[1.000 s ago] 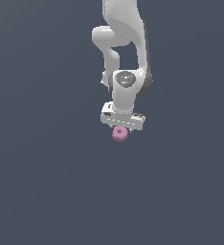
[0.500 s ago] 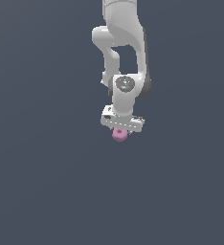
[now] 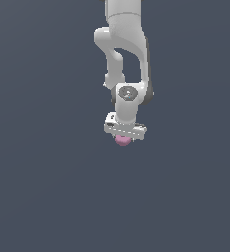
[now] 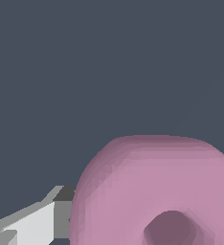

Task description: Pick up the object and move it to a goal position.

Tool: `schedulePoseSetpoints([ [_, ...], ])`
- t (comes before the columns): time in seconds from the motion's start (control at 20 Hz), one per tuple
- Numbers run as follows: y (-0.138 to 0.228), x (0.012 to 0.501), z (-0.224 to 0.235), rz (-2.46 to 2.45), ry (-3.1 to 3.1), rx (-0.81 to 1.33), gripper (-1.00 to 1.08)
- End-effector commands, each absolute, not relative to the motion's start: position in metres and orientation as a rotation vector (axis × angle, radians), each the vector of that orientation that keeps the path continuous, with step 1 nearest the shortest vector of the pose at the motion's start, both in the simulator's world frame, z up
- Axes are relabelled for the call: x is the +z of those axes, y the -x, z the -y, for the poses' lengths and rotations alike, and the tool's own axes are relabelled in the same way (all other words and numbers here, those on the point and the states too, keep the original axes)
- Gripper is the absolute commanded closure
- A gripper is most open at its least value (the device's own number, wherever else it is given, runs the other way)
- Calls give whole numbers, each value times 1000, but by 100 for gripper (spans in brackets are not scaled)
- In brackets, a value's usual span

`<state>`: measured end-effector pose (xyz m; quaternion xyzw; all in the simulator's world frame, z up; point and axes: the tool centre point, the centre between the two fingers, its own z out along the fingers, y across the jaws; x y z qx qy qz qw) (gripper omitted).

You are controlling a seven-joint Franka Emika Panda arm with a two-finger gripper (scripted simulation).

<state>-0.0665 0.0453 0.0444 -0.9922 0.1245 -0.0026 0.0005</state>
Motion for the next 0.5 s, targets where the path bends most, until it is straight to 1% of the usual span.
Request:
schedulePoseSetpoints([
  [0.0,68,41,-46,-390,3117,0,108],
  [0.45,66,45,-45,-392,3116,-12,108],
])
